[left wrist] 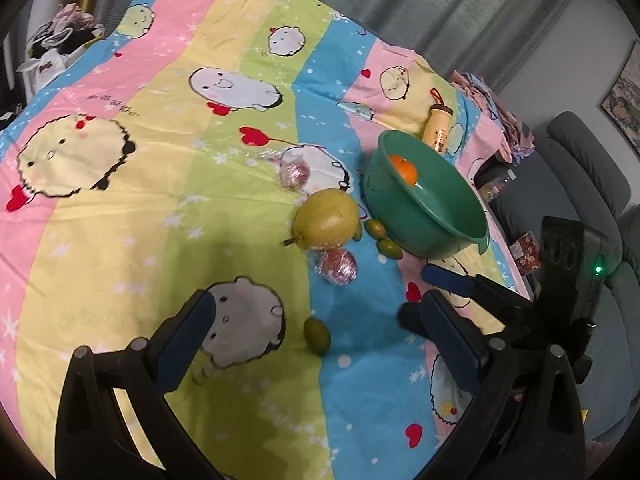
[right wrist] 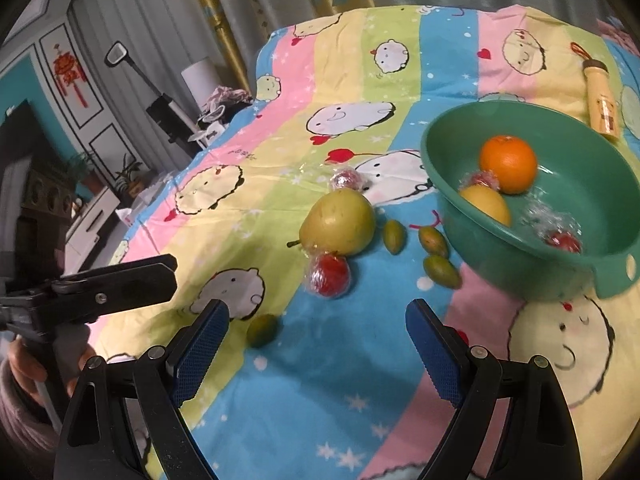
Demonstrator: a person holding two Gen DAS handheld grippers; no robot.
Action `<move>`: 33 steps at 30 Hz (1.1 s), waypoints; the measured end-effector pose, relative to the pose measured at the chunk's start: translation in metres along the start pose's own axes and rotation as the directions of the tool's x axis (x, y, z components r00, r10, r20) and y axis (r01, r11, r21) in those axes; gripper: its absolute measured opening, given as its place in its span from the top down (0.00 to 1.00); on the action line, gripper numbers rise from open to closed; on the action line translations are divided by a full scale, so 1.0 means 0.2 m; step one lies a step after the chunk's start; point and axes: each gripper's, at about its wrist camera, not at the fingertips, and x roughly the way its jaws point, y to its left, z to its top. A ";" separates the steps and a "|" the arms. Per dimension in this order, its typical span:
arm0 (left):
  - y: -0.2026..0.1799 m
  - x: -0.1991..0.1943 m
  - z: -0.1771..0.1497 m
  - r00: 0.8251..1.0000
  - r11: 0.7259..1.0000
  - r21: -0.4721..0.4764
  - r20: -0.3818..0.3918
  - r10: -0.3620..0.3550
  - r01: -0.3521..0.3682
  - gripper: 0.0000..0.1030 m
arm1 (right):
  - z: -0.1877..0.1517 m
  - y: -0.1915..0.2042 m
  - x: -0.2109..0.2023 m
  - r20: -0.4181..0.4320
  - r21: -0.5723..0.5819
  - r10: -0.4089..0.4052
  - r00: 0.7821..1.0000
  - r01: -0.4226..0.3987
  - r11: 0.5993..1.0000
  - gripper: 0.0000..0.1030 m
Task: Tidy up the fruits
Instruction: 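Move the right gripper toward the large yellow-green pear, then close the right gripper around the pear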
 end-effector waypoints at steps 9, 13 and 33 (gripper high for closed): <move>-0.02 0.12 0.11 1.000 0.999 0.046 -0.008 -0.010 0.011 0.00 | 0.09 -0.01 0.12 0.011 0.004 0.015 1.000 -0.015 1.000 0.14; -0.02 0.18 0.15 0.999 0.998 0.053 -0.028 -0.032 0.033 0.01 | 0.13 -0.02 0.18 0.007 0.025 0.030 1.000 -0.030 0.999 0.19; 0.04 0.50 0.33 0.973 0.984 -0.016 -0.147 -0.177 0.176 0.21 | 0.22 -0.12 0.37 -0.035 0.152 0.033 0.999 -0.027 0.988 0.31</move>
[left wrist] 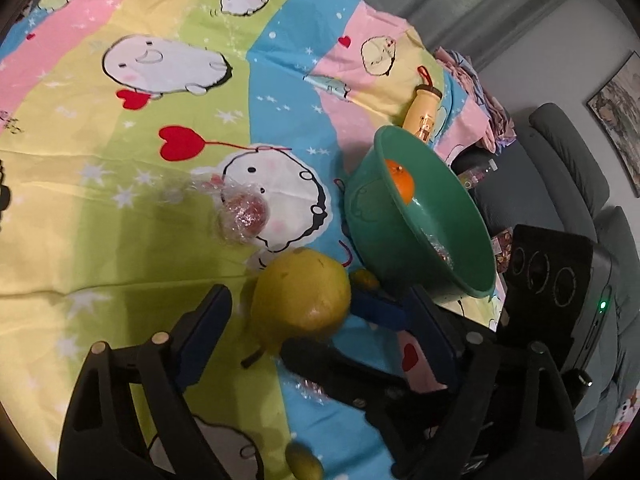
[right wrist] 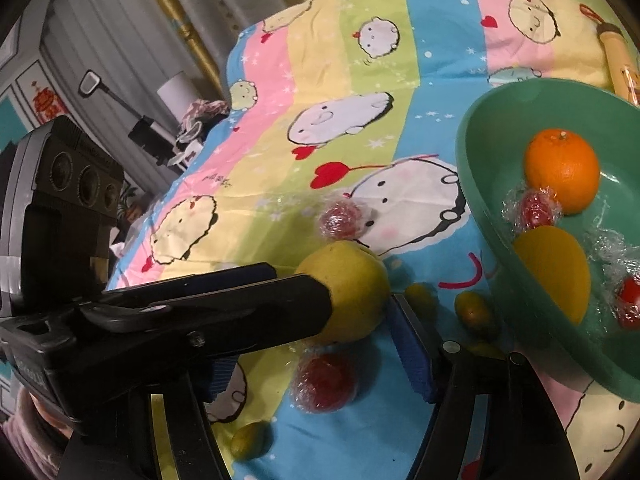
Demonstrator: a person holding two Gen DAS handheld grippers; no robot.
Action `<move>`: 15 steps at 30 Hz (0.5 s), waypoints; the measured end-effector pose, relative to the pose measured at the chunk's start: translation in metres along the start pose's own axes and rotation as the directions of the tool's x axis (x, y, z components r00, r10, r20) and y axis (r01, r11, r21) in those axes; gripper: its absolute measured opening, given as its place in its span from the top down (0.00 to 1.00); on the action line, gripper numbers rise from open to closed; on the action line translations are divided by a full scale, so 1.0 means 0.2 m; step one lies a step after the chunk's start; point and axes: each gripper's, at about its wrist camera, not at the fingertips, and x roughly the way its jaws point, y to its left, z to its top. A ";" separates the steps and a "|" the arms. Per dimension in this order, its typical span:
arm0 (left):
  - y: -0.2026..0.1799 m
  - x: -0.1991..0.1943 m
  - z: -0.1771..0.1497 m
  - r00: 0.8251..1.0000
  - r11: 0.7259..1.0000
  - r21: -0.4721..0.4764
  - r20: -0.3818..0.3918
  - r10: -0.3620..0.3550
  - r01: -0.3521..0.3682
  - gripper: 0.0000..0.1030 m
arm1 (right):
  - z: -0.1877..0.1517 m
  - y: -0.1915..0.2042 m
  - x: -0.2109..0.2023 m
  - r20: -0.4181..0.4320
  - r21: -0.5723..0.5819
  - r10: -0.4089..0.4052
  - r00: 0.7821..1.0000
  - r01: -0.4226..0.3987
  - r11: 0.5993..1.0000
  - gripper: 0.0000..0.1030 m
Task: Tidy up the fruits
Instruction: 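Close the right gripper around the pear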
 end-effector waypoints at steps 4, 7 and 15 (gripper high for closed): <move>0.02 0.04 0.01 0.999 1.000 -0.015 -0.025 -0.020 0.020 0.24 | 0.00 0.00 0.02 0.006 -0.007 -0.007 1.000 0.007 1.000 0.31; 0.02 0.05 0.00 0.999 1.000 -0.009 -0.037 -0.014 0.013 0.34 | 0.00 0.00 0.05 -0.013 -0.009 -0.014 1.000 0.014 1.000 0.32; 0.06 0.07 -0.01 0.999 1.000 -0.022 -0.051 -0.010 0.009 0.43 | 0.00 -0.01 0.07 -0.024 -0.027 -0.020 1.000 0.019 0.999 0.36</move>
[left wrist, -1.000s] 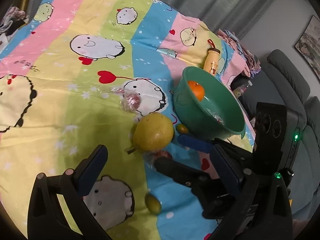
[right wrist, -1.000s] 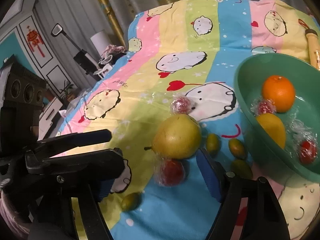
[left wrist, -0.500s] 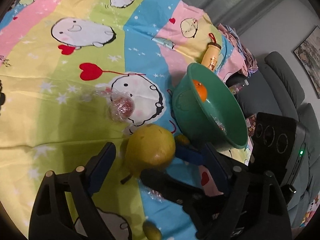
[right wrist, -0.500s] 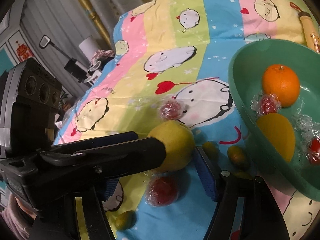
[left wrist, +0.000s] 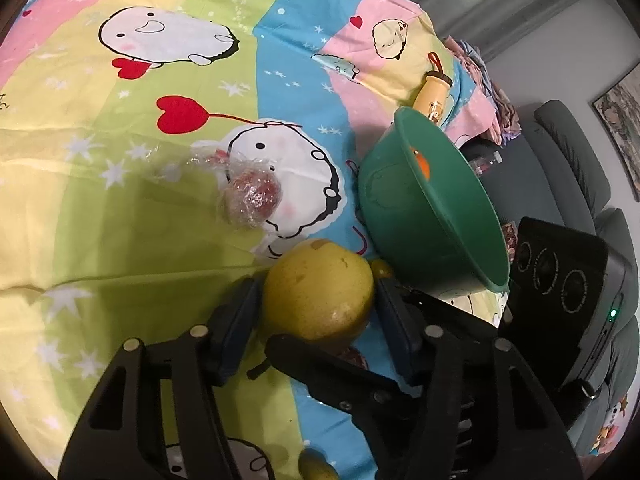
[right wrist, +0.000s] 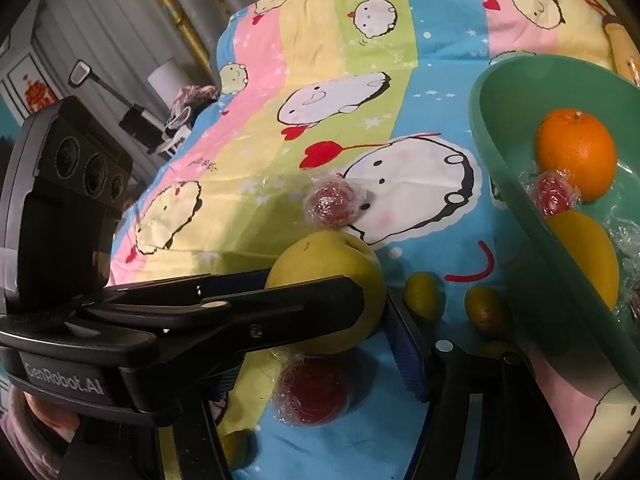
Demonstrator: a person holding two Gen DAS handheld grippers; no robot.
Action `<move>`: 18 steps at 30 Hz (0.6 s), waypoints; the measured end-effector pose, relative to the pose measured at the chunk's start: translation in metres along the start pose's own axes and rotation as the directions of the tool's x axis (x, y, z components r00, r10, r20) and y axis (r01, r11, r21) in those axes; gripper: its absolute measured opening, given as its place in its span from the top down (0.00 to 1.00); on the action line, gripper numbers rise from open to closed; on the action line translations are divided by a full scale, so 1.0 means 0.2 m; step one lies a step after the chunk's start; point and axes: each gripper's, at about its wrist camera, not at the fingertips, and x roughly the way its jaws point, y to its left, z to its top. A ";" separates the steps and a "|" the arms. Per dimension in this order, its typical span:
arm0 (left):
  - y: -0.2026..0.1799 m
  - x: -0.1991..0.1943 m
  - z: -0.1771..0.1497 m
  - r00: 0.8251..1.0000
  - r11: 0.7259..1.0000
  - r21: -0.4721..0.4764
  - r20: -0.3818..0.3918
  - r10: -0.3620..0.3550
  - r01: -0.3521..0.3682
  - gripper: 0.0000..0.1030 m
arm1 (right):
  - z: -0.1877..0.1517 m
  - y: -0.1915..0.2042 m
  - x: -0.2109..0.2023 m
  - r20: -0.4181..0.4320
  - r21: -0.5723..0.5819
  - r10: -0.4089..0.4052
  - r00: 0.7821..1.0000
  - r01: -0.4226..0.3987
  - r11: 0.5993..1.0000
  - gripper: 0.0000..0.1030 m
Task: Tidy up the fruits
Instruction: 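Close the right gripper around the pear, then carry the pear in the right gripper over the green bowl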
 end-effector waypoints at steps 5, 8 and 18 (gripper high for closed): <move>-0.01 -0.01 -0.01 1.000 1.000 0.004 0.017 -0.001 0.000 0.43 | 0.00 0.00 -0.01 0.011 -0.014 0.001 1.000 -0.001 1.000 0.37; -0.02 -0.03 -0.02 1.000 1.000 0.015 0.028 0.008 -0.008 0.43 | -0.01 0.01 -0.02 0.021 -0.020 0.008 1.000 -0.008 1.000 0.37; -0.13 -0.23 -0.05 0.991 0.997 0.054 0.126 0.041 -0.048 0.43 | 0.00 0.15 -0.15 0.092 -0.095 0.052 0.994 -0.044 0.995 0.37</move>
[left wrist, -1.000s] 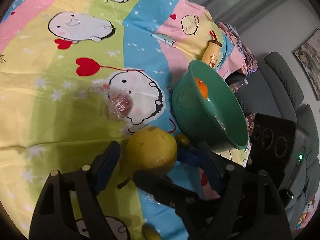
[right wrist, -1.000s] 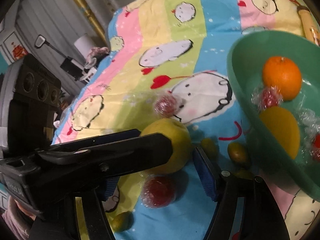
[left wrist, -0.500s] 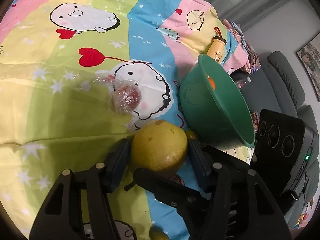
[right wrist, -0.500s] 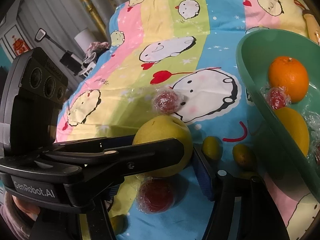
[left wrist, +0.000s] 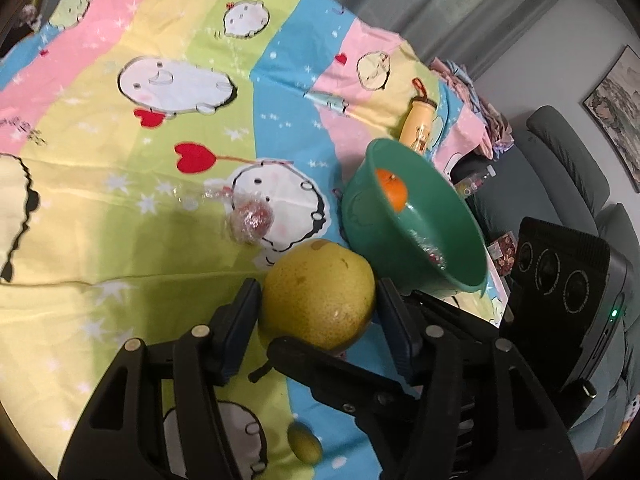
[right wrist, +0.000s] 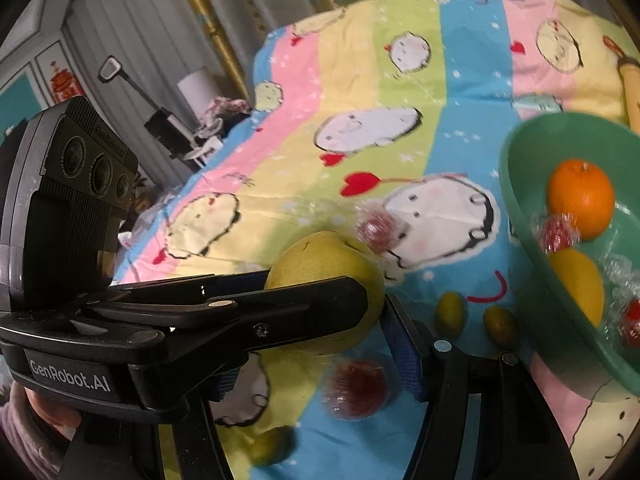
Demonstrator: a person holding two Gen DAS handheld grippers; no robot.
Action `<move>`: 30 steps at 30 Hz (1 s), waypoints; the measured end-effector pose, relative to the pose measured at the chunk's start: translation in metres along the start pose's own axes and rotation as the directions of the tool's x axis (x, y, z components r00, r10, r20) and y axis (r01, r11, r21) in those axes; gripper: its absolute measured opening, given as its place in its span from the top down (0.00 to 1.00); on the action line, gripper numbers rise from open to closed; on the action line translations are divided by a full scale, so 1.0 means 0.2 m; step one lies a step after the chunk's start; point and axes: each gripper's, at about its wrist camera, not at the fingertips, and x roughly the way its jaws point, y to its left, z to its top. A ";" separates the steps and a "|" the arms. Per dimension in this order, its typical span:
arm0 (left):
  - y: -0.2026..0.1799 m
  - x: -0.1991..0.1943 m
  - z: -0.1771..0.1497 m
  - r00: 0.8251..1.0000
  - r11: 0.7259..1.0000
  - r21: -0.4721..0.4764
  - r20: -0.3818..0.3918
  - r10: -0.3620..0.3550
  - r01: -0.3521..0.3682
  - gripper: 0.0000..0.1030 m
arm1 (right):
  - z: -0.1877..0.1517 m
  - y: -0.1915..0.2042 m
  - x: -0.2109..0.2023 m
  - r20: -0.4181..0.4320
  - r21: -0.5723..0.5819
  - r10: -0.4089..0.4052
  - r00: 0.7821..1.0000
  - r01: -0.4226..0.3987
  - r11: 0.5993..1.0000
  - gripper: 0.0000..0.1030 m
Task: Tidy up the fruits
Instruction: 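Carry the pear in the right gripper over the green bowl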
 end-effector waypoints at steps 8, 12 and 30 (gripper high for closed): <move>-0.12 -0.15 -0.01 0.998 1.000 0.025 0.063 0.013 -0.015 0.43 | 0.03 0.11 -0.14 0.055 -0.047 0.018 0.998 -0.015 0.999 0.37; -0.18 -0.19 -0.02 0.997 0.999 0.035 0.069 0.031 -0.034 0.43 | 0.03 0.13 -0.22 0.067 -0.054 0.030 0.997 -0.026 0.998 0.37; -0.48 -0.22 -0.11 0.999 0.994 0.108 0.050 0.007 -0.012 0.43 | -0.07 0.08 -0.52 0.136 -0.046 0.012 0.991 -0.006 0.999 0.37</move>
